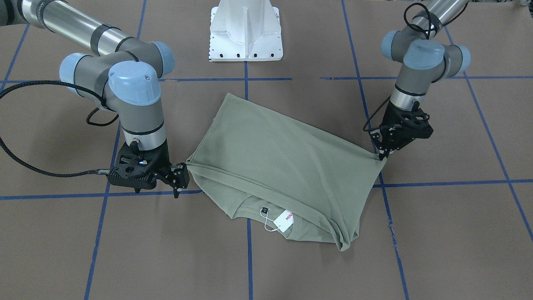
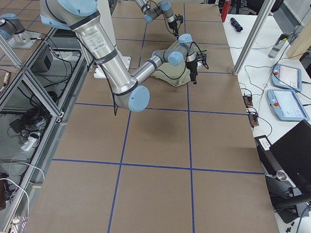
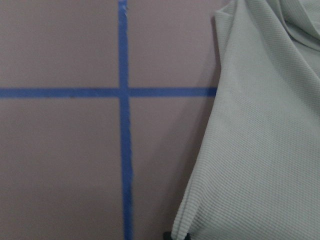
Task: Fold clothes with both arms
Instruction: 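Grasp the folded shirt edge with the left gripper and drag it farther away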
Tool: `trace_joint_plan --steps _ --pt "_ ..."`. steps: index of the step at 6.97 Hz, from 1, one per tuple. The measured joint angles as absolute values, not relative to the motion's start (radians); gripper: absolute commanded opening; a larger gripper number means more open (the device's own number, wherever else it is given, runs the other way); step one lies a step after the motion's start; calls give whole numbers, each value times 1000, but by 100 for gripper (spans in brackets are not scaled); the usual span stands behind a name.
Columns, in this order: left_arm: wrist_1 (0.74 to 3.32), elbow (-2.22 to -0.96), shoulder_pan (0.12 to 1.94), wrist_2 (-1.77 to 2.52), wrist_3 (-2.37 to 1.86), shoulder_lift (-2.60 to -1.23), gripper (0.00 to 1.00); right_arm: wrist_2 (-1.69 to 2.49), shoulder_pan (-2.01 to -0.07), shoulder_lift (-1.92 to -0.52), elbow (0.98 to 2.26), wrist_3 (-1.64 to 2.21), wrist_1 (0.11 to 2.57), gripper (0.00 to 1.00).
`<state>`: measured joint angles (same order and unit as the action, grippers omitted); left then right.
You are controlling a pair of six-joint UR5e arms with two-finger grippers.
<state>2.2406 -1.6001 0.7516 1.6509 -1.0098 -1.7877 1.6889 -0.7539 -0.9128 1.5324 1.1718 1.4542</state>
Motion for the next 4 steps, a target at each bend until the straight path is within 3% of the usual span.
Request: trace_joint_plan --steps 4 --pt "2302 -1010 922 1608 -824 -2229 0 1689 -743 -913 1545 1179 1454 100"
